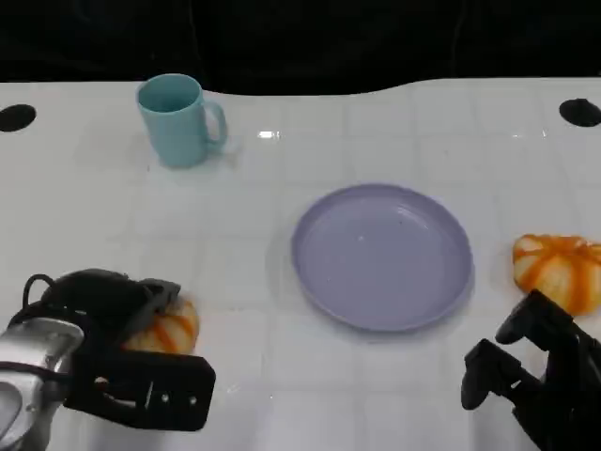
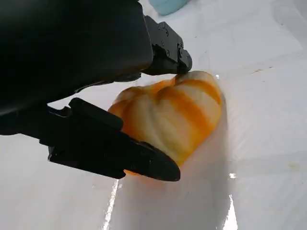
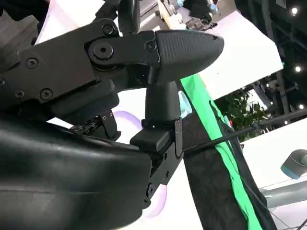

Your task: Grasp the bread from the table and place it into the plate.

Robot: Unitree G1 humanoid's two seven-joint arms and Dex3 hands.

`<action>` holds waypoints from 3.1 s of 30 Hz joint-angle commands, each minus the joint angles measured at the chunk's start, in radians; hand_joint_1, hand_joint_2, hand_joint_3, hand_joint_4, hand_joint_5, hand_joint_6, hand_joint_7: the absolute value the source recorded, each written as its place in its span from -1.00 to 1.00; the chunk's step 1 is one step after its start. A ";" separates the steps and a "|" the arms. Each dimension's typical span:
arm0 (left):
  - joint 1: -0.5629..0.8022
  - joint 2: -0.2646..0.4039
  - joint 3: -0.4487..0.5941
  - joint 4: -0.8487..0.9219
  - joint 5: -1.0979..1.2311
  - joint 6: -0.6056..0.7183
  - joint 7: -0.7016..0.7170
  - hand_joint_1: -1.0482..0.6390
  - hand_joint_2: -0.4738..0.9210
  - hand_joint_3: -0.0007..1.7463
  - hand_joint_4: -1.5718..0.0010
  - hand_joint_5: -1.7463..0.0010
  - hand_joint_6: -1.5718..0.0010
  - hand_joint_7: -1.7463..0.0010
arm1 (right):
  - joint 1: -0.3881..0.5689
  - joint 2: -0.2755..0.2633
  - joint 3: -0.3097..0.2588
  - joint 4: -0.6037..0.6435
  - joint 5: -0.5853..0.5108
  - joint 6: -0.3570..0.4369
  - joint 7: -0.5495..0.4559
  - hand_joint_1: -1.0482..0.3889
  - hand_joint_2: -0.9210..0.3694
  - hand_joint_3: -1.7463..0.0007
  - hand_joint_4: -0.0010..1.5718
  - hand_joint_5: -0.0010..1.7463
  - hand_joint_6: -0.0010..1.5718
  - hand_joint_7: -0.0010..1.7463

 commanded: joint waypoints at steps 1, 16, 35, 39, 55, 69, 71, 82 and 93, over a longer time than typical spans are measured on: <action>-0.025 -0.005 -0.022 0.128 -0.022 -0.029 0.095 -0.44 0.94 -1.00 0.80 0.96 0.76 0.99 | 0.003 -0.013 -0.008 -0.010 -0.001 -0.006 -0.001 -0.36 -1.00 0.54 -0.02 1.00 -0.31 0.89; -0.051 -0.012 0.004 0.286 -0.193 -0.224 0.308 0.01 1.00 -0.71 0.11 -0.32 -0.18 0.83 | -0.001 -0.014 -0.010 -0.002 -0.015 -0.019 0.003 -0.36 -1.00 0.55 -0.04 1.00 -0.32 0.89; -0.077 -0.021 0.017 0.431 -0.240 -0.491 0.632 0.03 0.66 0.01 -0.10 -1.00 0.15 -1.00 | -0.004 -0.009 -0.013 0.006 -0.011 -0.026 0.008 -0.36 -1.00 0.55 -0.05 1.00 -0.32 0.88; -0.075 -0.035 0.060 0.414 -0.336 -0.492 0.559 0.01 0.68 0.05 -0.09 -1.00 0.13 -1.00 | 0.000 -0.011 -0.010 -0.008 -0.015 -0.001 -0.016 -0.35 -1.00 0.56 -0.04 1.00 -0.30 0.88; -0.049 -0.078 0.115 0.222 -0.415 -0.381 0.446 0.01 0.41 0.38 -0.06 -1.00 0.11 -1.00 | -0.015 -0.018 -0.017 0.039 -0.019 -0.036 0.017 -0.35 -1.00 0.54 -0.05 1.00 -0.30 0.86; -0.094 -0.153 0.100 0.155 -0.366 -0.316 0.460 0.02 0.47 0.30 -0.10 -1.00 0.16 -1.00 | -0.010 -0.023 -0.008 0.028 -0.032 -0.026 0.006 -0.36 -1.00 0.55 -0.05 1.00 -0.29 0.86; -0.113 -0.170 0.098 0.161 -0.371 -0.316 0.450 0.02 0.47 0.32 -0.10 -1.00 0.14 -1.00 | -0.008 -0.022 -0.006 0.019 -0.032 -0.013 -0.005 -0.37 -1.00 0.55 -0.05 1.00 -0.30 0.87; -0.238 -0.224 0.075 0.239 -0.377 -0.338 0.429 0.03 0.37 0.37 -0.08 -1.00 0.13 -1.00 | -0.002 -0.025 -0.006 0.017 -0.027 -0.006 0.001 -0.35 -1.00 0.54 -0.07 1.00 -0.30 0.85; -0.367 -0.276 0.031 0.376 -0.383 -0.423 0.430 0.06 0.30 0.50 -0.11 -1.00 0.09 -1.00 | 0.000 -0.022 -0.006 0.020 -0.021 -0.009 0.005 -0.33 -1.00 0.55 -0.05 1.00 -0.26 0.82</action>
